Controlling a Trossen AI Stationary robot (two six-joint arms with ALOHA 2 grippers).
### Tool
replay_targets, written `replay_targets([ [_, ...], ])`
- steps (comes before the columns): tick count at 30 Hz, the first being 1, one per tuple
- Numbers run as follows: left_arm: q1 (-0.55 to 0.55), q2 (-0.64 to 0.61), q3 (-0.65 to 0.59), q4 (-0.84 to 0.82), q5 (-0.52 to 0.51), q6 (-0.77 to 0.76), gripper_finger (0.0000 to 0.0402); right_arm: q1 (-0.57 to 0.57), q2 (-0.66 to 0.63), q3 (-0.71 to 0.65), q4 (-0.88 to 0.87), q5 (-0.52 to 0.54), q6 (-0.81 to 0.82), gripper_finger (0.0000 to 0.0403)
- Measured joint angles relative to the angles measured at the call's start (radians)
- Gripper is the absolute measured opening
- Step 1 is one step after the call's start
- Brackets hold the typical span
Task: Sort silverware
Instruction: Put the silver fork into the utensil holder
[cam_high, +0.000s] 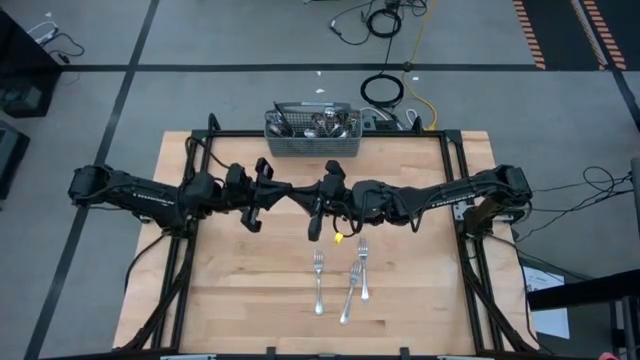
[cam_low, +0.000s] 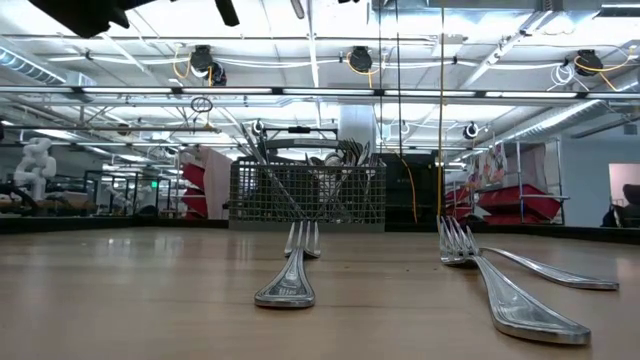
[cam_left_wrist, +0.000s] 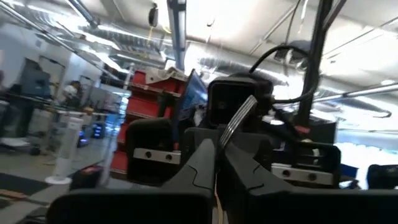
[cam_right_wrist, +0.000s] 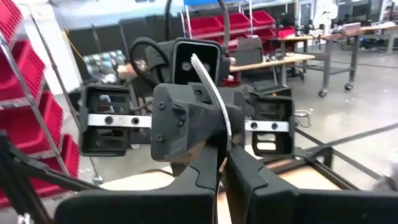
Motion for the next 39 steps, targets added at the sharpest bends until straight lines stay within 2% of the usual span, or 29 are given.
replay_targets([
  [5,0.008,-0.015,0.007,-0.036,-0.066,0.089,0.0007,-0.016,-0.005,0.007,-0.173,0.052,0.033,0.0038],
  [9,0.030,-0.042,0.064,-0.084,-0.098,0.110,0.0006,-0.023,0.017,-0.005,-0.290,0.031,0.038,0.0112],
  [12,0.053,-0.029,0.081,-0.167,-0.100,0.150,0.0005,-0.036,-0.004,-0.002,-0.367,0.040,0.113,0.0167],
  [15,0.094,-0.031,0.117,-0.211,-0.101,0.187,0.0005,-0.040,-0.021,0.002,-0.487,0.057,0.171,0.0194],
  [23,0.262,-0.023,0.167,-0.362,-0.094,0.248,0.0005,0.003,-0.050,0.000,-0.878,0.036,0.338,0.0182],
  [26,0.324,0.006,0.195,-0.375,-0.025,0.224,0.0005,0.037,-0.047,-0.001,-0.976,0.037,0.350,0.0174],
  [29,0.360,0.078,0.236,-0.399,0.052,0.222,0.0005,0.064,-0.050,0.000,-1.047,0.049,0.381,0.0167],
  [33,0.396,0.210,0.342,-0.370,0.154,0.222,0.0005,0.110,-0.052,-0.015,-1.107,0.149,0.461,0.0165],
  [39,0.428,0.436,0.523,-0.364,0.200,0.280,0.0005,0.192,-0.081,-0.077,-1.134,0.231,0.640,0.0164],
])
